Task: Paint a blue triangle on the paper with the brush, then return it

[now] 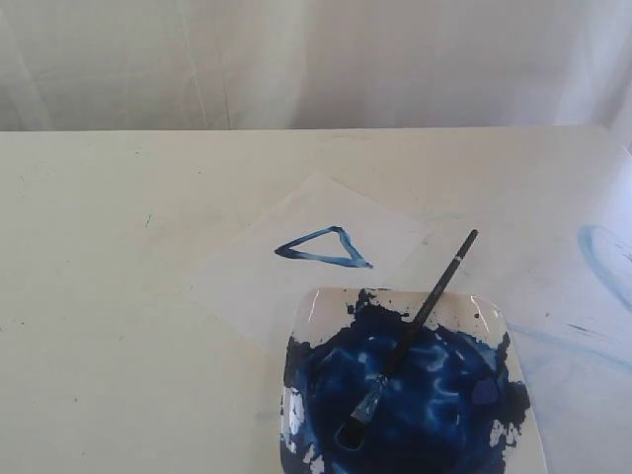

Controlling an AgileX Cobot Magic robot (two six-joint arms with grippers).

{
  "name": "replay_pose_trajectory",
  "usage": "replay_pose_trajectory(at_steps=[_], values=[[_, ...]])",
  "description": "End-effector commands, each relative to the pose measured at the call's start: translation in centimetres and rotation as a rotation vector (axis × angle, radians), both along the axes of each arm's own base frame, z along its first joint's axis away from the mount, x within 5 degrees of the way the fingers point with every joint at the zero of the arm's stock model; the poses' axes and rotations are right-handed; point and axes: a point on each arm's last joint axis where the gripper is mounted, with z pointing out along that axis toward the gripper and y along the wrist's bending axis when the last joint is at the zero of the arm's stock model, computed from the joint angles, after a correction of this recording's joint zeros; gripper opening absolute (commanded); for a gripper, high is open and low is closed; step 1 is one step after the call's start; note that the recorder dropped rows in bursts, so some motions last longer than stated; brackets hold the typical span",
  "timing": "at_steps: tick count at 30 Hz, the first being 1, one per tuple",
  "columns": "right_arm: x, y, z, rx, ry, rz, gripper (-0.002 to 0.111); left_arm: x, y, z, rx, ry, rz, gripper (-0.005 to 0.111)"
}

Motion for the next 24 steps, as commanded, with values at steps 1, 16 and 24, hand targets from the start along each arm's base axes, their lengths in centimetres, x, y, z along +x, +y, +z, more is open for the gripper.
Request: replay_pose_trajectory(at_steps=[1, 16, 24], values=[[0.0, 0.0, -0.1, 0.002, -0.008, 0.003, 0.000, -0.3, -0.1, -0.1, 0.008, -0.013, -0.013, 0.000], [0.0, 0.0, -0.1, 0.002, -0.008, 0.003, 0.000, 1.1, 0.3, -1.2, -0.114, 0.300, -0.052, 0.000], [0.0, 0.0, -0.1, 0.002, -0.008, 0.003, 0.000, 3.0, 1.7, -2.5, -0.411, 0.552, 0.003, 0.000]])
